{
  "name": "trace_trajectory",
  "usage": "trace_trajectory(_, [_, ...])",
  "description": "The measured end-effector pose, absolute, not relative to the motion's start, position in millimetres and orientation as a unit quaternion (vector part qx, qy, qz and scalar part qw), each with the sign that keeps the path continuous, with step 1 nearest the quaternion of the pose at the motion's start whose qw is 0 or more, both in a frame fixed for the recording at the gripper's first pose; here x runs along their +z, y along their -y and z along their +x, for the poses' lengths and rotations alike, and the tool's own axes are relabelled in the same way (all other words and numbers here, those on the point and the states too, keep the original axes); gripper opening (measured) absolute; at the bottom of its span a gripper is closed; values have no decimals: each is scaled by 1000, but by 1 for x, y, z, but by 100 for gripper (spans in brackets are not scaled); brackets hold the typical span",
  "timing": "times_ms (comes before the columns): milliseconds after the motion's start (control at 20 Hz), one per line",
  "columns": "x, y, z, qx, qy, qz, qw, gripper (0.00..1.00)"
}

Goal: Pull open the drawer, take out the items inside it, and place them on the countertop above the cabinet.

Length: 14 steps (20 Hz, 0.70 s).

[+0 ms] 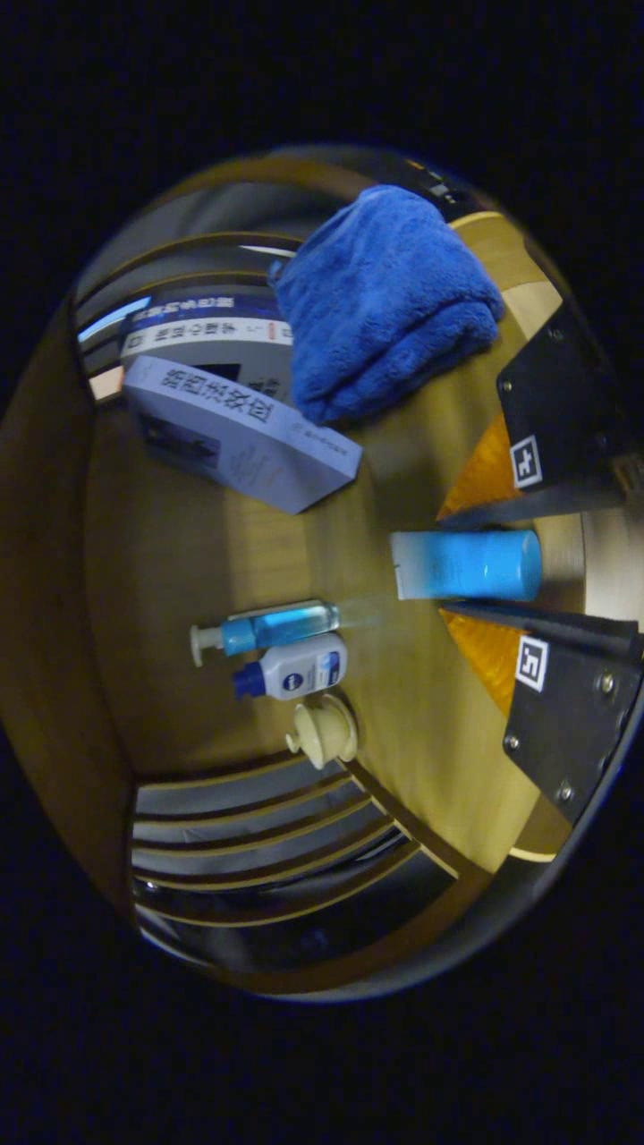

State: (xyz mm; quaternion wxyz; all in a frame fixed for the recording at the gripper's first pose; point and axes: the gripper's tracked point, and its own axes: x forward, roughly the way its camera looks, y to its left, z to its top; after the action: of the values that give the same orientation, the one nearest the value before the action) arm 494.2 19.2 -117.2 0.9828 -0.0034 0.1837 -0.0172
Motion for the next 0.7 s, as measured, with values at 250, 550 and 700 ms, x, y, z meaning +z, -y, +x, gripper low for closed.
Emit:
trace_trajectory(250, [-96,-22,452,-15,-165,-22,986,86])
trace_trajectory(550, [-72,-34,364,2,-137,-11,991,97])
trace_trajectory(700, [-73,-40,317,13,-135,10,991,97])
